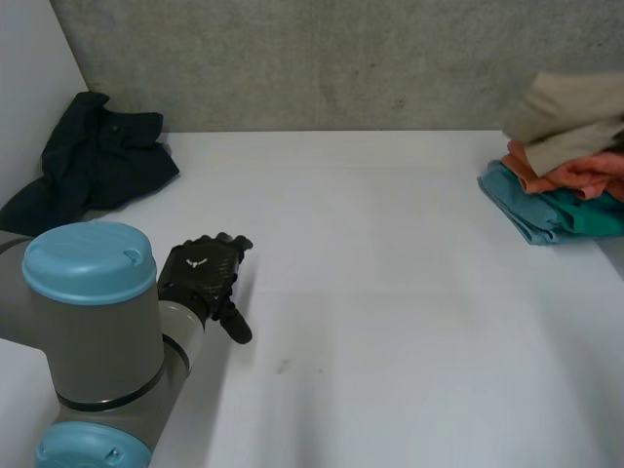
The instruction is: Fold the laundry.
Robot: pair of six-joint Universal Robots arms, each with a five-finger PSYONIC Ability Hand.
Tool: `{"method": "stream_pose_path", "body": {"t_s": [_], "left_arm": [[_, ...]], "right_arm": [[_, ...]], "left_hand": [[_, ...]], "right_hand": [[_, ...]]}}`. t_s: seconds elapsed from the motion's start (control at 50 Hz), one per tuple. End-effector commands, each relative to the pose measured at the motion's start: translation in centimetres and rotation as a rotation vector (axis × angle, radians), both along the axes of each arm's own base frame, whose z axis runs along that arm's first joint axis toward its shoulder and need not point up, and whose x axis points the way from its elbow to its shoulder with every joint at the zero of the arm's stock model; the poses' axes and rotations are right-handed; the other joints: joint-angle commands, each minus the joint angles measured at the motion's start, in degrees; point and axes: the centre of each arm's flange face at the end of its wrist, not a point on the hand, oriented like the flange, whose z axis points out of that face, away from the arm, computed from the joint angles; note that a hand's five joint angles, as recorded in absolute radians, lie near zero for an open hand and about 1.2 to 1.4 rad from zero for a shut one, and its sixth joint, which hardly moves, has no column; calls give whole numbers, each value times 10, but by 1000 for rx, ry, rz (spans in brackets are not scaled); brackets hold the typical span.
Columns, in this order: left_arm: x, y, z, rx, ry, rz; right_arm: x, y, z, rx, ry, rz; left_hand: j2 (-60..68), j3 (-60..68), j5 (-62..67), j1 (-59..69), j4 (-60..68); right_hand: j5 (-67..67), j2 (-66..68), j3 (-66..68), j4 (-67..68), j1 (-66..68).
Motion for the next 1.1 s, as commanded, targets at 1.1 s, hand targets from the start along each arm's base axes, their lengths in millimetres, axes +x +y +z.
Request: {"method": "stream_pose_path", "body": {"t_s": [1.1], "left_arm": [[1,2,5,-22,10,-4]], "right_arm": [[46,26,79,-29,-147,-137]], "left_hand": [[-10,-16,-22,-2,-12]], "right_hand": [[-537,-573,-574,-588,-433]]}}
